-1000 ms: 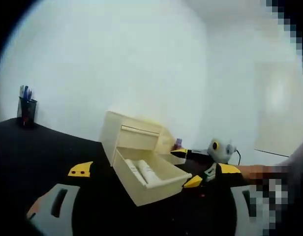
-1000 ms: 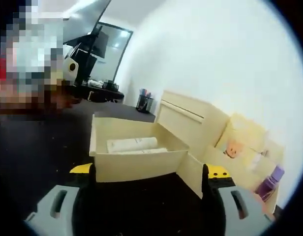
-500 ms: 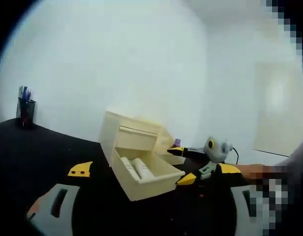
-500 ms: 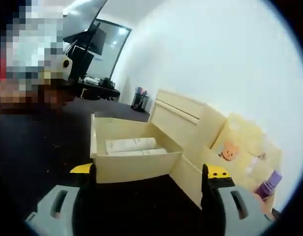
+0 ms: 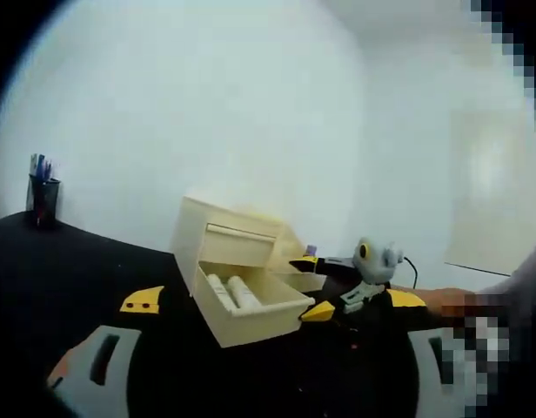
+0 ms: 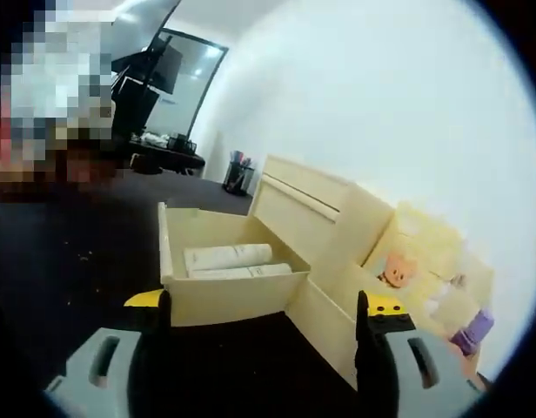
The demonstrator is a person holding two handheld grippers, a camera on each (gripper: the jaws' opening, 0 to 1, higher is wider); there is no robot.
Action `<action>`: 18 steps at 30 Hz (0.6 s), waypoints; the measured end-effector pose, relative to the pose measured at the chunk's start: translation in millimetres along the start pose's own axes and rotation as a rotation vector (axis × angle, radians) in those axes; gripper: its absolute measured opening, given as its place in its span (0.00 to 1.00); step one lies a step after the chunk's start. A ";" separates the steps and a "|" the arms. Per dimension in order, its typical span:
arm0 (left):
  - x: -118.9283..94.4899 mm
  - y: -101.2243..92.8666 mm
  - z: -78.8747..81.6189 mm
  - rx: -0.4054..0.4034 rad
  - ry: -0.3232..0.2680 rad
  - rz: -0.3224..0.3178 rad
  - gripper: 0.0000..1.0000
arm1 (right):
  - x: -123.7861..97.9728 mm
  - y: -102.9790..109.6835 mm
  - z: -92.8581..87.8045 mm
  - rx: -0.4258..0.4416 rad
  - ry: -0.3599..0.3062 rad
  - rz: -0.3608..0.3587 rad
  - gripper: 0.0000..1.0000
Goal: Open the drawer, pick up the cosmetic bottles from the table one by one, place them into the drawer, release the gripper, close the drawer, and move the gripper away
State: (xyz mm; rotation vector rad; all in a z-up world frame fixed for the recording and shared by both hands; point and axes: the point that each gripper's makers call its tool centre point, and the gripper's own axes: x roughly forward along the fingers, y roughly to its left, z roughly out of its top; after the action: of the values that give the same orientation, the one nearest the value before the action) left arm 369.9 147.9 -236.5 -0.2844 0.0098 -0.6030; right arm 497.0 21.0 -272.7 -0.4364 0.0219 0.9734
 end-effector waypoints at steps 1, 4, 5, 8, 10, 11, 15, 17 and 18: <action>-0.3 -1.5 -0.9 0.000 0.000 0.001 0.95 | 0.6 -0.4 0.2 0.000 -0.001 -0.001 0.83; -0.8 -5.0 -2.1 -0.002 -0.003 -0.002 0.95 | 4.1 -3.4 0.1 -0.001 0.000 -0.005 0.83; -0.9 -6.0 -2.8 -0.001 -0.002 -0.002 0.95 | 5.3 -5.5 0.1 0.002 0.000 -0.007 0.83; -0.5 -5.6 -2.8 0.000 0.000 -0.004 0.95 | 7.1 -8.9 -0.4 0.000 0.002 -0.017 0.83; -0.6 -6.3 -2.7 0.001 0.000 -0.005 0.95 | 7.7 -10.7 -0.8 -0.001 0.003 -0.026 0.82; -0.4 -4.8 -1.8 0.000 -0.001 -0.005 0.95 | 8.2 -11.5 -1.1 -0.002 0.005 -0.029 0.81; -0.7 -5.9 -1.0 -0.001 -0.005 -0.008 0.95 | 11.0 -16.3 -0.9 -0.004 0.004 -0.039 0.82; -0.7 -5.9 -0.5 -0.002 -0.007 -0.010 0.95 | 11.2 -18.8 -0.3 -0.008 0.003 -0.046 0.82; -0.2 -5.1 -0.1 -0.002 -0.006 -0.011 0.95 | 11.2 -20.1 0.2 -0.012 0.001 -0.052 0.81</action>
State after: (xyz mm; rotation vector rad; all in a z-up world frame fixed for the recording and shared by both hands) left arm 366.9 143.9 -235.3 -0.2885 0.0027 -0.6127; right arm 519.6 20.3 -267.8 -0.4467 0.0055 0.9224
